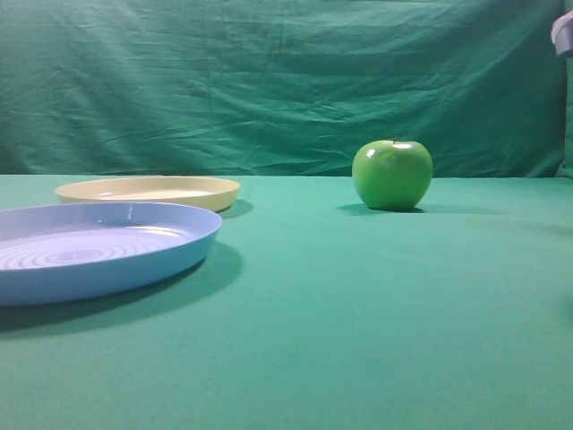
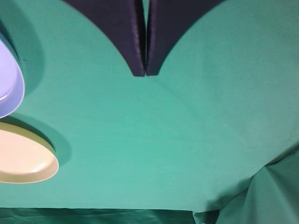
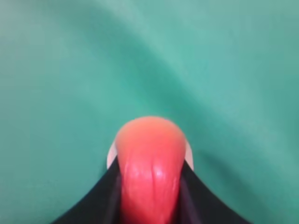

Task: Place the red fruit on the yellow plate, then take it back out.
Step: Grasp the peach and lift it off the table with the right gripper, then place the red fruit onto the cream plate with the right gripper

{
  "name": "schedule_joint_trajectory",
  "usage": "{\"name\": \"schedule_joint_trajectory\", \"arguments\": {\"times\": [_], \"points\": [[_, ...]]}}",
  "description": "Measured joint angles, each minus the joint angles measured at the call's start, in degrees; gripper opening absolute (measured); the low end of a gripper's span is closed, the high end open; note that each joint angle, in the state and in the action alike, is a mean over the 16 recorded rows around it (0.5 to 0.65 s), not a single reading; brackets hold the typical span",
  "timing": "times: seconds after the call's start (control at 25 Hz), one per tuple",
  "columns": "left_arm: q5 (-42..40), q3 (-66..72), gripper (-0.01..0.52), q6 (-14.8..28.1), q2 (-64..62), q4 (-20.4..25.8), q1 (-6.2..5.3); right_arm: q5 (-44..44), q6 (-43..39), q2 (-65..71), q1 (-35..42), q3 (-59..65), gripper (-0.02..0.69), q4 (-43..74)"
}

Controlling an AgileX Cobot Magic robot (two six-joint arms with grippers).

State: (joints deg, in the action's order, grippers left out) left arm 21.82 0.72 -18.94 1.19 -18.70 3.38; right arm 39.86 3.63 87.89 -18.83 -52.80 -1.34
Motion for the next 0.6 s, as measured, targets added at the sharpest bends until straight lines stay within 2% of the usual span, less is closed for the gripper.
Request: {"name": "schedule_joint_trajectory", "arguments": {"times": [0.32, 0.6], "points": [[0.0, 0.0, 0.0, 0.0, 0.0, 0.0, 0.0, 4.21, 2.97, 1.69, -6.3, -17.28, 0.18, -0.21], [0.0, 0.0, 0.0, 0.0, 0.0, 0.0, 0.0, 5.15, 6.62, 8.99, -12.79, -33.11, 0.173, -1.84]]}}
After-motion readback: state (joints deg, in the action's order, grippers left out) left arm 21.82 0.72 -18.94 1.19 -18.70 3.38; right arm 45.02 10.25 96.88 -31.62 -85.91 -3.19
